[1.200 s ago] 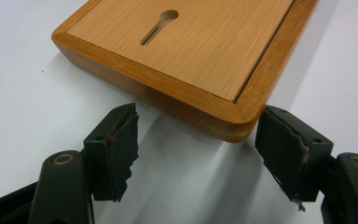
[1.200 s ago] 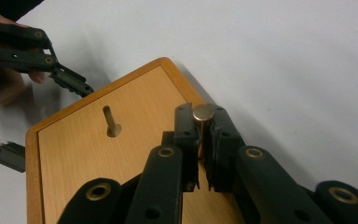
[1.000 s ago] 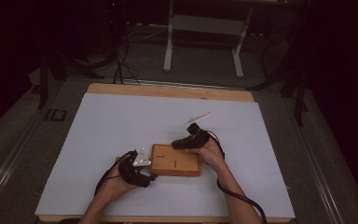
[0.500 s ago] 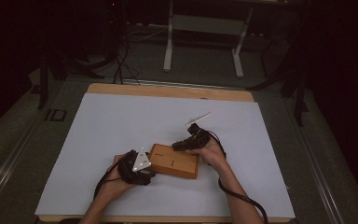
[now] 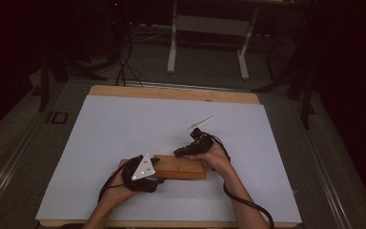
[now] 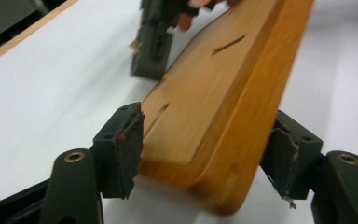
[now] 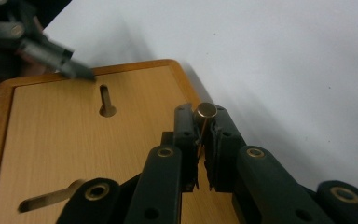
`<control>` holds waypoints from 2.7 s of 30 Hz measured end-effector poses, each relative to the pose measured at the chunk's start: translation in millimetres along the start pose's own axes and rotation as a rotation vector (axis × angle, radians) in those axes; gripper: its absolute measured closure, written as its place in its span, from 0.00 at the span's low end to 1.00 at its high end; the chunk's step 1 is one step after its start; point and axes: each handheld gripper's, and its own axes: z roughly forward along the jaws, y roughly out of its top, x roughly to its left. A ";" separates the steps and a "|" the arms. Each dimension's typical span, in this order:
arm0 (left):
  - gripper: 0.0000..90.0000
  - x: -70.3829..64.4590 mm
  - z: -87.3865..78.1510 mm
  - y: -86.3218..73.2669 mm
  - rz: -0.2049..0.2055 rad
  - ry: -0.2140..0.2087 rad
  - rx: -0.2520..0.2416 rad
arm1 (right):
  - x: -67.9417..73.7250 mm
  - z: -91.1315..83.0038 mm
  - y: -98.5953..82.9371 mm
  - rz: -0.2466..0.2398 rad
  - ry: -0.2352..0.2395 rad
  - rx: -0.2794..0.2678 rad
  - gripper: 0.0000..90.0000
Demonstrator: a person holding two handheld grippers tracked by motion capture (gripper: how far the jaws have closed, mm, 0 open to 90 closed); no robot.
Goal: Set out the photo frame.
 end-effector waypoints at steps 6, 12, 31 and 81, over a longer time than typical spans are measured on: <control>0.42 6.4 -0.6 1.1 -0.039 -0.006 -0.037 | -0.3 0.2 -1.0 0.006 -0.024 -0.018 0.90; 0.42 10.1 -0.5 2.3 -0.058 -0.008 -0.052 | 2.9 -3.0 -1.1 -0.015 -0.066 -0.040 0.82; 0.43 18.0 0.4 5.3 -0.107 -0.002 -0.074 | 14.5 -42.4 -23.7 -0.073 -0.221 -0.134 0.71; 0.50 43.5 6.6 6.3 -0.215 -0.003 -0.133 | 27.6 -84.7 -82.0 -0.170 -0.357 -0.136 0.69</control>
